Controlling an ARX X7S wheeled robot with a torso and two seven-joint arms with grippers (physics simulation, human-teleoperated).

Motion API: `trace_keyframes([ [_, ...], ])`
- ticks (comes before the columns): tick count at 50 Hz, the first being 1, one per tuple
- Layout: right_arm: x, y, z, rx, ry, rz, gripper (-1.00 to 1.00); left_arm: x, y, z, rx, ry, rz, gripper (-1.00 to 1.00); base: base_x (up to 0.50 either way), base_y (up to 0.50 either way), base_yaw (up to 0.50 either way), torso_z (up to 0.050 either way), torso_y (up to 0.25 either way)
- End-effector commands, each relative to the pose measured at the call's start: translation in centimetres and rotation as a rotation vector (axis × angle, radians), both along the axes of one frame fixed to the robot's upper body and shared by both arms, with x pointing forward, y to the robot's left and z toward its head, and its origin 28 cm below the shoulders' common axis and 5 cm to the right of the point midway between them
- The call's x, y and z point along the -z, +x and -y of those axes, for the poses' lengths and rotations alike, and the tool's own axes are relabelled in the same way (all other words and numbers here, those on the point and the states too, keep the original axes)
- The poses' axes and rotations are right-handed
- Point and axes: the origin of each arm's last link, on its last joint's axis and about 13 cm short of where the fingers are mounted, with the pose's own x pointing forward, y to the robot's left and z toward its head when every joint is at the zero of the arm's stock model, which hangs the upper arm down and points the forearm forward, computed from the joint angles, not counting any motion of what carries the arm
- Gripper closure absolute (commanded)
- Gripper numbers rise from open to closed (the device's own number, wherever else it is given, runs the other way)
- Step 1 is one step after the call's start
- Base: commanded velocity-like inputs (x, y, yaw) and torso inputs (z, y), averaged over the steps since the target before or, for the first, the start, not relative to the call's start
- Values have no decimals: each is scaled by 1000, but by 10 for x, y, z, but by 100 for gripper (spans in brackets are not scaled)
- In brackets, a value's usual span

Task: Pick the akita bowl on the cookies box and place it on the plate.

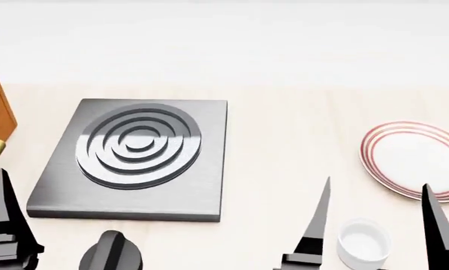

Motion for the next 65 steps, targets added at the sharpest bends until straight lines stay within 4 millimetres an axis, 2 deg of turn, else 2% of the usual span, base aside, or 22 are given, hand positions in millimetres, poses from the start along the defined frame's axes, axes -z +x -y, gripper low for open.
trace_keyframes([
  [1,-4,-3,1,-13,-5,20,-100,-2,0,-3,-10,-4,13,-100,500,0,0,0,0],
  [9,-1,-3,2,-13,3,18,-100,-1,0,-3,-10,-5,11,-100,250,0,0,0,0],
  [28,-5,-4,4,-16,5,21,-100,0,-1,-3,-6,-5,8,-100,-152,-500,0,0,0],
  [65,-3,-4,4,-29,-12,28,-100,1,0,-3,-3,-2,3,-100,-11,-500,0,0,0],
])
